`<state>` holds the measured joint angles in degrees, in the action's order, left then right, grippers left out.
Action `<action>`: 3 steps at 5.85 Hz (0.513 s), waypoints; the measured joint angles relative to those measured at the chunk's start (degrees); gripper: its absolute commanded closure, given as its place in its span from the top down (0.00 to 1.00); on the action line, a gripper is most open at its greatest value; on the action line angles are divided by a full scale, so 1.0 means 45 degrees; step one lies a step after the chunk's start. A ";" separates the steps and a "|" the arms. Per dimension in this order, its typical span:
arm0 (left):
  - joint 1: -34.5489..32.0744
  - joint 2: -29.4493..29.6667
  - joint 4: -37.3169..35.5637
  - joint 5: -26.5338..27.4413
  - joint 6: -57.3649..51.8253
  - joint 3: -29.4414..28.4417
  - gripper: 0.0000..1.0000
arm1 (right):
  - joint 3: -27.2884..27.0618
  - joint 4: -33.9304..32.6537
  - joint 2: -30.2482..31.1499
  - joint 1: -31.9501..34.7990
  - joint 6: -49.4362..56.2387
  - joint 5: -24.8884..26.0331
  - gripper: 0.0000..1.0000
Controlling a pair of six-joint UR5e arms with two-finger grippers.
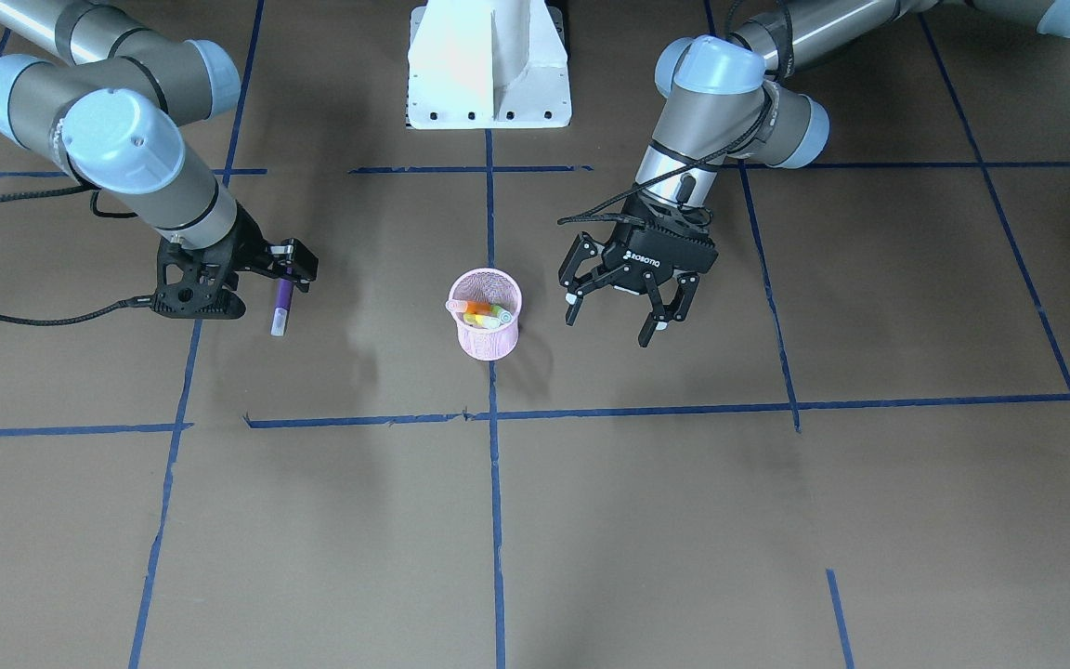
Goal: Collect pens into pen holder
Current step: 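Move the right gripper down over the purple marker while the left withdraws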
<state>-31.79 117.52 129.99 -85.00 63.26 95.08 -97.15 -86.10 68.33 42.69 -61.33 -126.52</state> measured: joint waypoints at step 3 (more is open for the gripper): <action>0.0033 -0.0010 0.0001 0.0026 0.0061 -0.0009 1.00 | 0.0972 -0.0029 -0.0364 -0.0025 -0.0022 -0.1272 0.71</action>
<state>-31.65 117.47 129.99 -84.88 63.53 95.03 -92.78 -86.23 66.70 42.58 -61.43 -132.24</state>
